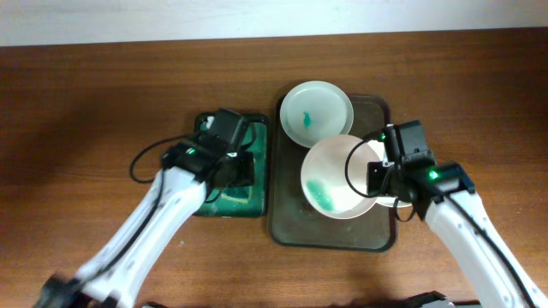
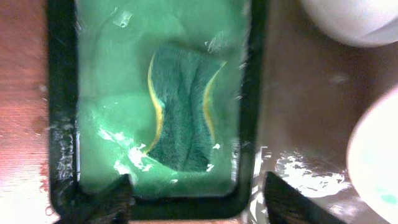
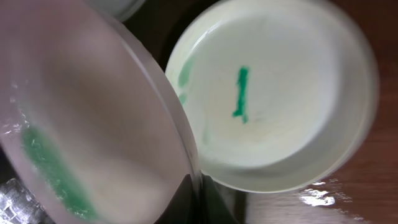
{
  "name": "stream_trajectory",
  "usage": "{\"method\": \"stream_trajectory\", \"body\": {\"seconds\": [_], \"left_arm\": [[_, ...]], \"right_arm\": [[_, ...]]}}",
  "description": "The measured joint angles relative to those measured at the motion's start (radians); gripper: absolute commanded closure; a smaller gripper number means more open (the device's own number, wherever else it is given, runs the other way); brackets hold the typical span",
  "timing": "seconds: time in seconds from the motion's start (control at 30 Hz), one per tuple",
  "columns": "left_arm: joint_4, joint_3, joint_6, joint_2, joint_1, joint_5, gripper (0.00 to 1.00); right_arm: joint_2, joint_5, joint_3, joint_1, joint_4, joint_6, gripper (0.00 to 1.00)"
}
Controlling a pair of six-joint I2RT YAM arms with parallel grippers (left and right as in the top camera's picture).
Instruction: Clean dirty plates on tray and stack at the side
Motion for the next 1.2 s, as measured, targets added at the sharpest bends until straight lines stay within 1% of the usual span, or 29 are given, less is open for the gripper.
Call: {"method": "stream_trajectory", "body": {"seconds": [0.03, 0.1, 0.13, 0.27, 0.37, 0.47, 0.53, 0.9, 1.2], "left_arm": [[-0.002, 0.002, -0.001, -0.054, 0.001, 0.000, 0.18], [-0.002, 0.011, 0.001, -0.151, 0.012, 0.000, 0.02], [-0.002, 0.016, -0.001, -0.198, 0.029, 0.000, 0.00], [-0.003, 0.018, 0.003, -0.322, 0.111, -0.005, 0.01], [-0.023, 0.018, 0.003, -0.347, 0.137, -0.005, 0.01], [-0.029, 0.018, 0.003, -0.347, 0.140, -0.005, 0.01], [-0.029, 0.018, 0.003, -0.347, 0.140, -0.004, 0.01], [-0.029, 0.018, 0.003, -0.347, 0.140, -0.005, 0.00], [-0.029, 0.018, 0.003, -0.347, 0.140, -0.004, 0.01]], "right_arm": [[-0.033, 0.053, 0.000, 0.034, -0.003, 0.016, 0.96], [-0.076, 0.163, 0.000, 0.112, -0.007, 0.035, 0.96], [-0.088, 0.233, 0.000, 0.167, -0.008, 0.043, 0.96], [-0.090, 0.499, 0.000, 0.382, -0.009, 0.058, 0.96], [-0.081, 0.657, 0.000, 0.503, -0.008, 0.061, 0.96], [-0.072, 0.798, 0.000, 0.589, -0.008, 0.061, 0.96], [-0.072, 0.857, 0.000, 0.631, -0.008, 0.060, 0.96], [-0.072, 1.013, 0.000, 0.753, -0.005, -0.071, 0.96], [-0.072, 1.064, 0.000, 0.778, 0.006, -0.092, 0.96]]}}
